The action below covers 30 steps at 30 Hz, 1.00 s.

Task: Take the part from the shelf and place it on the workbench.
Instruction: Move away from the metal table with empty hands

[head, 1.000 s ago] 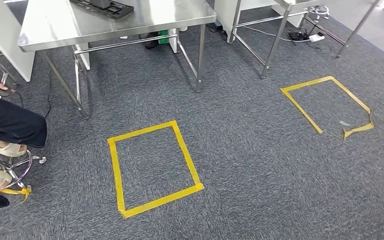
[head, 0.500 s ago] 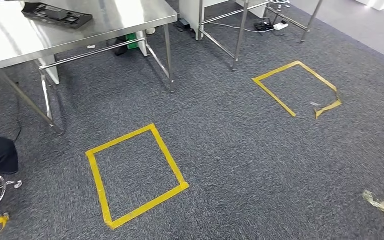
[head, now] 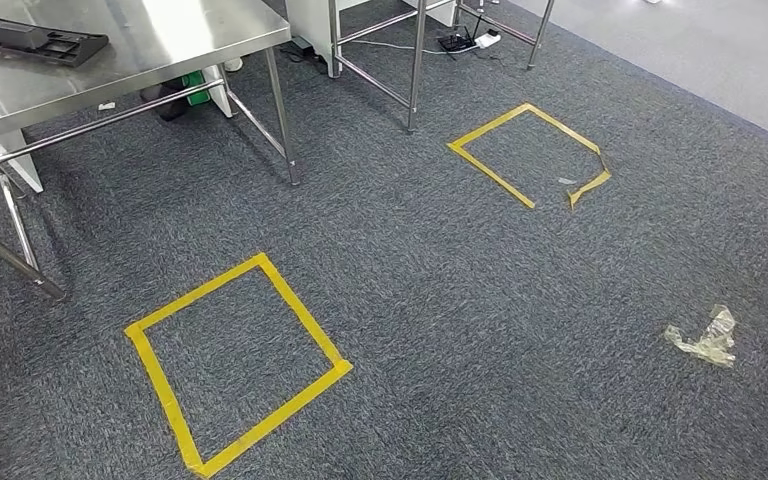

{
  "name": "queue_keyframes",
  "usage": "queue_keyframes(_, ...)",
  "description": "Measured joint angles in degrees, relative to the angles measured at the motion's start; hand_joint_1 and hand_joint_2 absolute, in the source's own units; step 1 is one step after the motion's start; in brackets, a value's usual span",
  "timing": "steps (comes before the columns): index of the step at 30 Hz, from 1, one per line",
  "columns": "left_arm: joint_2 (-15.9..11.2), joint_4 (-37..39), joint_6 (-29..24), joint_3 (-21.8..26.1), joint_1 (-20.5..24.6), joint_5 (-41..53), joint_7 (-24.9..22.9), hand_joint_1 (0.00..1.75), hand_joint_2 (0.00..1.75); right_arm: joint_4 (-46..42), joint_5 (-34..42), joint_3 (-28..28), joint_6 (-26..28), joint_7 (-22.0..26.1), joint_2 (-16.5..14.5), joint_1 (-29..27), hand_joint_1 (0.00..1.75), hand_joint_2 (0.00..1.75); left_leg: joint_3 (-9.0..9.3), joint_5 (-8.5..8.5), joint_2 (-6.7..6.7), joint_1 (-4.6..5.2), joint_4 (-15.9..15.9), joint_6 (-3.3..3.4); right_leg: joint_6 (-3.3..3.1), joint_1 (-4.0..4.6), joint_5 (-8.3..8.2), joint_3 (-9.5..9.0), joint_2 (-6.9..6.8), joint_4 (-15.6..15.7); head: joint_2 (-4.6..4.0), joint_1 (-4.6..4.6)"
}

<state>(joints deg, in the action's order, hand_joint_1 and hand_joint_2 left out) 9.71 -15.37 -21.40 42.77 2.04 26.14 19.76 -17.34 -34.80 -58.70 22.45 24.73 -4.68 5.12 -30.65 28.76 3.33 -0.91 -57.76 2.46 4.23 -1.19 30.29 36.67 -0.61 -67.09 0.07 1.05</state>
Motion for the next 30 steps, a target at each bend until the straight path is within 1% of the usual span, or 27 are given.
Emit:
queue_keyframes(1, 0.02, 0.00, 0.01, 0.00, 0.02, 0.04, 0.00, 0.00, 0.00, -0.01, -0.01, -0.01, 0.00, 0.01, 0.02, 0.09, 0.00, 0.00, 0.11, 0.12, 0.50, 0.14, -0.04, -0.23, 0.15, 0.10, -1.27, -2.40, -1.20, 4.21, 0.00, 0.03)
queue_keyframes(2, 0.03, 0.00, 0.01, 0.00, 0.03, 0.08, 0.01, 0.00, 0.00, -0.01, -0.01, -0.01, 0.00, 0.02, 0.03, 0.20, 0.00, 0.00, 0.26, 0.23, 0.96, 0.28, -0.05, -0.54, -0.02, 0.28, -2.21, -4.24, -2.10, 7.42, 0.00, 0.00)
queue_keyframes(3, 0.03, 0.00, 0.02, 0.00, 0.06, 0.12, 0.03, 0.00, 0.00, -0.01, -0.02, -0.01, 0.00, 0.03, 0.03, 0.25, 0.00, 0.00, 0.42, 0.32, 1.37, 0.44, -0.06, -0.88, -0.39, 0.51, -2.69, -5.08, -2.70, 9.11, 0.00, -0.04)
queue_keyframes(4, 0.03, 0.00, 0.06, 0.00, 0.10, 0.16, 0.05, 0.00, 0.00, -0.01, -0.03, -0.03, 0.00, 0.04, 0.02, 0.25, 0.00, 0.00, 0.58, 0.37, 1.77, 0.56, 0.00, -1.24, -0.86, 0.75, -2.83, -5.10, -2.68, 9.48, 0.00, -0.10)
queue_keyframes(5, 0.03, 0.00, 0.11, 0.00, 0.14, 0.21, 0.08, 0.00, 0.00, -0.01, -0.04, -0.07, 0.00, 0.06, 0.03, 0.20, 0.00, 0.00, 0.76, 0.37, 2.18, 0.53, 0.11, -1.57, -1.30, 0.82, -2.96, -4.97, -2.11, 9.53, 0.00, -0.16)
queue_keyframes(6, 0.03, 0.00, 0.20, 0.00, 0.20, 0.27, 0.13, 0.00, 0.00, -0.01, -0.06, -0.12, 0.00, 0.06, 0.01, 0.12, 0.00, 0.00, 0.84, 0.54, 2.20, 0.41, 0.02, -1.91, -1.71, 0.50, -3.13, -4.97, -1.61, 9.65, 0.00, -0.20)
queue_keyframes(7, 0.02, 0.00, 0.29, 0.00, 0.22, 0.31, 0.20, 0.00, 0.00, 0.00, -0.08, -0.17, 0.00, 0.08, -0.02, 0.09, 0.00, 0.00, 0.63, 1.22, 1.45, 0.27, -0.66, -2.23, -2.19, 0.20, -3.33, -5.09, -1.11, 9.81, 0.00, -0.25)
queue_keyframes(8, -0.01, 0.00, 0.39, 0.00, 0.22, 0.34, 0.27, 0.00, 0.00, 0.00, -0.13, -0.21, 0.00, 0.09, -0.03, 0.10, 0.00, 0.00, -0.09, 2.58, 0.23, 0.14, -2.46, -2.48, -2.69, -0.10, -3.56, -5.20, -0.62, 9.98, 0.00, -0.39)
queue_keyframes(9, -0.04, 0.00, 0.50, 0.02, 0.17, 0.35, 0.33, 0.00, 0.00, 0.00, -0.20, -0.23, -0.01, 0.10, -0.05, 0.11, 0.00, 0.00, -1.41, 4.48, -1.27, 0.02, -5.50, -2.66, -3.07, -0.32, -3.73, -5.27, -0.12, 10.07, 0.00, -0.55)
queue_keyframes(10, -0.07, 0.00, 0.58, 0.05, 0.07, 0.36, 0.37, 0.00, 0.00, 0.00, -0.28, -0.24, -0.03, 0.11, -0.07, 0.12, 0.00, 0.00, -3.17, 6.54, -2.53, -0.01, -9.31, -2.77, -3.35, -0.20, -3.83, -5.14, 0.37, 10.07, 0.00, -0.67)
queue_keyframes(11, -0.08, 0.00, 0.64, 0.09, -0.05, 0.38, 0.37, 0.00, 0.00, 0.00, -0.36, -0.25, -0.07, 0.12, -0.07, 0.09, 0.00, 0.00, -4.94, 8.09, -3.11, -0.04, -12.93, -2.88, -3.48, -0.10, -3.88, -5.05, 0.91, 10.06, 0.00, -0.76)
queue_keyframes(12, -0.10, 0.00, 0.66, 0.15, -0.16, 0.43, 0.37, 0.00, 0.00, 0.01, -0.43, -0.25, -0.11, 0.12, -0.11, 0.03, 0.00, 0.00, -6.17, 8.63, -3.33, -0.07, -15.25, -2.97, -3.52, -0.02, -3.91, -5.00, 1.52, 10.04, 0.00, -0.77)
queue_keyframes(13, -0.14, 0.00, 0.65, 0.21, -0.24, 0.49, 0.37, 0.00, 0.00, 0.01, -0.47, -0.25, -0.16, 0.12, -0.16, -0.05, 0.00, 0.00, -6.49, 7.96, -3.42, -0.12, -15.52, -3.03, -3.55, 0.01, -3.93, -4.98, 2.15, 9.98, 0.00, -0.79)
queue_keyframes(14, -0.19, 0.00, 0.64, 0.27, -0.28, 0.58, 0.37, 0.00, 0.00, 0.01, -0.49, -0.25, -0.18, 0.12, -0.22, -0.12, 0.00, 0.00, -5.79, 6.28, -3.54, -0.22, -13.69, -3.05, -3.53, 0.00, -3.93, -4.99, 2.81, 9.87, 0.00, -0.79)
queue_keyframes(15, -0.25, 0.00, 0.63, 0.33, -0.29, 0.67, 0.37, 0.00, 0.00, 0.02, -0.52, -0.25, -0.20, 0.12, -0.31, -0.15, 0.00, 0.00, -4.29, 4.04, -3.90, -0.40, -10.28, -3.05, -3.49, -0.03, -3.91, -4.97, 3.48, 9.68, 0.00, -0.80)
queue_keyframes(17, -0.33, 0.00, 0.62, 0.53, -0.28, 0.95, 0.37, 0.00, 0.00, 0.03, -0.62, -0.25, -0.20, 0.12, -0.45, -0.08, 0.00, 0.00, -1.27, 1.24, -5.84, -0.72, -3.62, -2.91, -3.09, 0.14, -3.74, -4.69, 4.67, 9.09, 0.00, -0.81)
queue_keyframes(18, -0.36, 0.00, 0.62, 0.63, -0.25, 1.11, 0.37, 0.00, 0.00, 0.03, -0.71, -0.25, -0.20, 0.12, -0.49, -0.03, 0.00, 0.00, -0.48, 0.81, -6.53, -0.71, -1.82, -2.71, -2.73, 0.22, -3.72, -4.39, 5.15, 8.89, 0.00, -0.81)
queue_keyframes(19, -0.38, 0.00, 0.62, 0.71, -0.20, 1.27, 0.38, 0.00, 0.00, 0.03, -0.83, -0.25, -0.19, 0.10, -0.50, 0.00, 0.00, 0.00, -0.24, 0.93, -6.86, -0.53, -1.22, -2.39, -2.28, 0.25, -3.78, -4.08, 5.61, 8.88, 0.00, -0.82)
queue_keyframes(21, -0.36, -0.01, 0.54, 0.92, -0.09, 1.45, 0.44, 0.00, 0.00, 0.03, -1.08, -0.25, -0.10, -0.10, -0.46, -0.07, 0.00, 0.00, -0.20, 0.56, -5.81, -0.25, -0.86, -1.40, -1.43, 0.10, -4.09, -3.49, 6.33, 9.07, 0.00, -0.84)
queue_keyframes(22, -0.32, -0.02, 0.48, 1.10, -0.05, 1.46, 0.49, 0.00, 0.00, 0.04, -1.17, -0.25, -0.05, -0.22, -0.46, -0.12, 0.00, 0.00, -0.15, 0.32, -5.28, -0.23, -0.60, -0.89, -1.20, 0.07, -3.93, -3.12, 5.86, 8.68, 0.00, -0.84)
queue_keyframes(23, -0.28, -0.03, 0.44, 1.30, -0.02, 1.46, 0.56, 0.00, 0.00, 0.05, -1.23, -0.25, -0.01, -0.36, -0.44, -0.13, 0.00, 0.00, -0.13, 0.07, -4.64, -0.30, -0.34, -0.46, -1.19, 0.16, -3.23, -2.36, 4.88, 7.35, 0.00, -0.72)
queue_keyframes(25, -0.22, -0.03, 0.45, 1.59, -0.02, 1.47, 0.66, 0.00, 0.00, 0.08, -1.31, -0.25, 0.01, -0.50, -0.41, 0.02, 0.00, 0.00, -0.20, -0.12, -3.32, -0.20, -0.14, -0.02, -1.63, 0.29, -0.34, 0.51, 2.42, 1.42, 0.00, -0.45)
queue_keyframes(26, -0.22, -0.02, 0.54, 1.64, -0.04, 1.51, 0.68, 0.00, 0.00, 0.08, -1.34, -0.25, 0.01, -0.58, -0.38, 0.11, 0.00, 0.00, -0.28, -0.12, -2.61, -0.11, -0.15, 0.06, -1.77, 0.31, 1.20, 2.26, 1.80, -2.30, 0.00, -0.33)
queue_keyframes(27, -0.24, -0.02, 0.65, 1.67, -0.06, 1.61, 0.68, 0.00, 0.00, 0.08, -1.34, -0.25, 0.01, -0.67, -0.37, 0.14, 0.00, 0.00, -0.32, -0.11, -1.91, -0.03, -0.16, 0.09, -1.69, 0.25, 2.18, 3.52, 1.53, -5.15, 0.00, -0.31)
queue_keyframes(28, -0.26, -0.02, 0.76, 1.69, -0.06, 1.74, 0.68, 0.00, 0.00, 0.10, -1.34, -0.25, 0.01, -0.75, -0.37, 0.13, 0.00, 0.00, -0.35, -0.09, -1.25, -0.01, -0.17, 0.07, -1.38, 0.16, 2.37, 3.84, 1.35, -6.18, 0.00, -0.30)
queue_keyframes(29, -0.28, -0.02, 0.86, 1.70, -0.04, 1.88, 0.68, 0.00, 0.00, 0.11, -1.33, -0.25, 0.00, -0.83, -0.39, 0.11, 0.00, 0.00, -0.33, -0.07, -0.67, -0.02, -0.17, 0.03, -0.91, 0.05, 1.79, 3.12, 1.11, -5.15, 0.00, -0.29)
queue_keyframes(30, -0.28, -0.02, 0.92, 1.71, -0.01, 1.98, 0.68, 0.00, 0.00, 0.13, -1.34, -0.25, 0.00, -0.87, -0.40, 0.12, 0.00, 0.00, -0.27, -0.02, -0.11, -0.05, -0.18, -0.05, -0.37, -0.07, 0.58, 1.22, 0.57, -1.91, 0.00, -0.29)
